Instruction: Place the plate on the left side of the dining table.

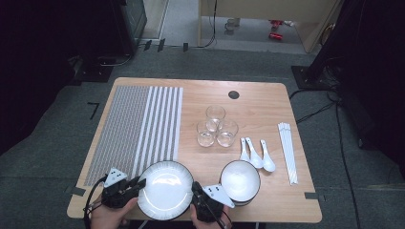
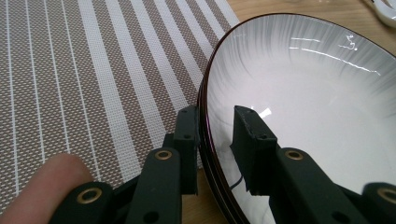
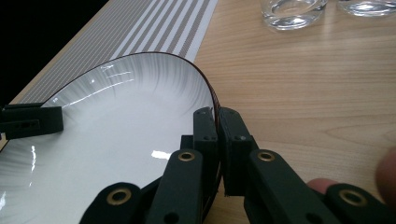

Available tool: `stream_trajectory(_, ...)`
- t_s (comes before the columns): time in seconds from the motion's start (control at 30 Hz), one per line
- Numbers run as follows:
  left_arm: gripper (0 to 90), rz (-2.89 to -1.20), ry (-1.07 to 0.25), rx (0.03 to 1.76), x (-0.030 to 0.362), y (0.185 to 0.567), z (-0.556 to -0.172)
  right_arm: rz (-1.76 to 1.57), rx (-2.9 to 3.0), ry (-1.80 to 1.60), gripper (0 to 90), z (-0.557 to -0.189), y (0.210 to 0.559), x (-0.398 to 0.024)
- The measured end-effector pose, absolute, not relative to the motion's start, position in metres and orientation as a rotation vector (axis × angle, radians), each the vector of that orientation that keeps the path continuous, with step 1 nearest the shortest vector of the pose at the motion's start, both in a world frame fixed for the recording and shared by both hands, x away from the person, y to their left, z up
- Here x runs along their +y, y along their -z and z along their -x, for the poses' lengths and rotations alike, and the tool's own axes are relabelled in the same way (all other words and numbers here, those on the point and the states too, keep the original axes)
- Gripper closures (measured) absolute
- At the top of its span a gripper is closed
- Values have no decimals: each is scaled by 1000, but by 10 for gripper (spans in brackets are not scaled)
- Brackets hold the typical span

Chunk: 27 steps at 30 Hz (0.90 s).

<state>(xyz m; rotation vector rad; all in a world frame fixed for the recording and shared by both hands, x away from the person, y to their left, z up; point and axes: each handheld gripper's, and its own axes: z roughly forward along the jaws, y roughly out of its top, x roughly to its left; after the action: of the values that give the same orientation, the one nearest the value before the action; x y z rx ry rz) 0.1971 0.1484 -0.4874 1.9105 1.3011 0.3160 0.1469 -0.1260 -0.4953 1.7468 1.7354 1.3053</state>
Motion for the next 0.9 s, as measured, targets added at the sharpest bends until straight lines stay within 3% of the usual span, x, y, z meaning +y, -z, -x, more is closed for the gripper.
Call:
stream_trajectory(0.47,820,-1838,-371,1317,147,486,-198,-1765,1677,-1283,881,-149,496,-120)
stream_trajectory(0.9,837,-1781,-314,1335,151,488,-202,-1756,1632,-1263,880,-148,498,-115)
